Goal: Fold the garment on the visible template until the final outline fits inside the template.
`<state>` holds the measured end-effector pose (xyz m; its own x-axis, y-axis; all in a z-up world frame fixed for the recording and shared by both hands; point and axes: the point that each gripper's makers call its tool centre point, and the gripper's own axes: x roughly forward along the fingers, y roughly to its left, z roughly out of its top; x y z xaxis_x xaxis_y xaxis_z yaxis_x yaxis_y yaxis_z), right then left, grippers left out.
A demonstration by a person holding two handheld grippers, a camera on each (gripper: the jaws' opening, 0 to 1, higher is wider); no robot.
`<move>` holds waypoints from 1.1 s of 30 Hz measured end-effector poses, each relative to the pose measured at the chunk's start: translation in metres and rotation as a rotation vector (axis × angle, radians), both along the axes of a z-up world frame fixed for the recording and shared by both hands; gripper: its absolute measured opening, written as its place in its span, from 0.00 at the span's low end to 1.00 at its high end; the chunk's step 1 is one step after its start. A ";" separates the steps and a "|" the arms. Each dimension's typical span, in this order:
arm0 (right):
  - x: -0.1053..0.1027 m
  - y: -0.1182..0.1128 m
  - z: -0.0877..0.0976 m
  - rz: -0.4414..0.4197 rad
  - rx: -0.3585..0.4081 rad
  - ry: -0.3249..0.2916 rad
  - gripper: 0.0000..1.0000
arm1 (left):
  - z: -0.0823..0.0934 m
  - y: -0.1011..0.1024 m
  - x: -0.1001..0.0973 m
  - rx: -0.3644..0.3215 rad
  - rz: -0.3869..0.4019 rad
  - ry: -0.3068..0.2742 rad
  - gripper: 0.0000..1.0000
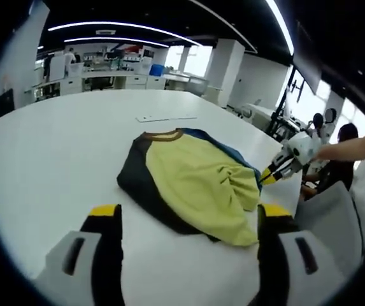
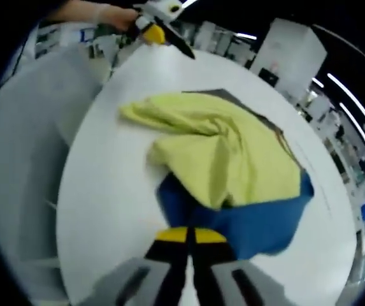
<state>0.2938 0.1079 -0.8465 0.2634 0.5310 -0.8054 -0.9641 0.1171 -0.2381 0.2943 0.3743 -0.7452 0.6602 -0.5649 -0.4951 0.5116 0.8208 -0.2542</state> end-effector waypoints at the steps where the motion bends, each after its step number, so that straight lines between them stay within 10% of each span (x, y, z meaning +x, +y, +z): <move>1: 0.001 0.000 0.000 -0.006 0.003 0.004 0.00 | 0.000 0.000 0.000 -0.001 0.001 0.001 0.85; 20: 0.052 0.022 0.087 -0.082 0.164 -0.044 0.00 | -0.003 -0.007 0.001 -0.012 -0.016 0.006 0.84; 33: 0.089 0.062 0.059 -0.062 0.119 -0.014 0.00 | -0.006 0.004 -0.002 -0.019 0.007 0.011 0.84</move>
